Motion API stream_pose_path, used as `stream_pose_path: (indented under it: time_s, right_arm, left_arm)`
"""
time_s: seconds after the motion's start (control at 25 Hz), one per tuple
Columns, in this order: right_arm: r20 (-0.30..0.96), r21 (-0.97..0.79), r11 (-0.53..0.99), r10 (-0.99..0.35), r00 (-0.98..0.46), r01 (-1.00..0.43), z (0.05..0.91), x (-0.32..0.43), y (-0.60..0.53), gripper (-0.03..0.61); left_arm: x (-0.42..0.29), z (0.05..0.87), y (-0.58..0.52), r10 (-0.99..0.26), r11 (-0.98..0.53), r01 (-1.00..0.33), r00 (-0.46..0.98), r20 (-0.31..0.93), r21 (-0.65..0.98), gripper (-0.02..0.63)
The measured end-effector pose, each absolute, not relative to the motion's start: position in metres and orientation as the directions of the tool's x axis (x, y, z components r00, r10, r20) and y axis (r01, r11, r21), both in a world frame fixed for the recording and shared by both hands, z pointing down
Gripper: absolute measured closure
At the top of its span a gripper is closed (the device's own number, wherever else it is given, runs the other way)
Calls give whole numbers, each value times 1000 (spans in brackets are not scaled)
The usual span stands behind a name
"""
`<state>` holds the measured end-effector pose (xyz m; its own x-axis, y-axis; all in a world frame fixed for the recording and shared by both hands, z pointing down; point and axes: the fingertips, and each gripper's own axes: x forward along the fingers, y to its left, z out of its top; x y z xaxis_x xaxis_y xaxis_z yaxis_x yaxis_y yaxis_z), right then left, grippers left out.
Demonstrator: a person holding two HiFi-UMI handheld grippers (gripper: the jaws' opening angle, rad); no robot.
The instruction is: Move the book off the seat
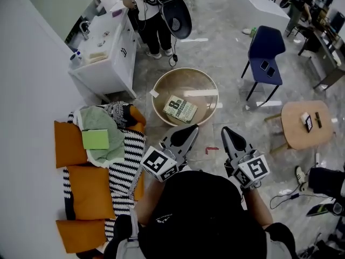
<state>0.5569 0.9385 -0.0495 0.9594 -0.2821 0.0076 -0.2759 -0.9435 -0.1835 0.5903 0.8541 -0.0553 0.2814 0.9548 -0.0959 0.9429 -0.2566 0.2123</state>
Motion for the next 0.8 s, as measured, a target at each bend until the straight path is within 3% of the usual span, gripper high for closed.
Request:
stream_pose_path:
  time_s: [0.8]
  right_arm:
    - [29, -195, -931, -319, 947, -308, -45, 551, 906, 563]
  left_arm:
    - [576, -38, 829, 955, -270, 939, 289, -67, 213, 604]
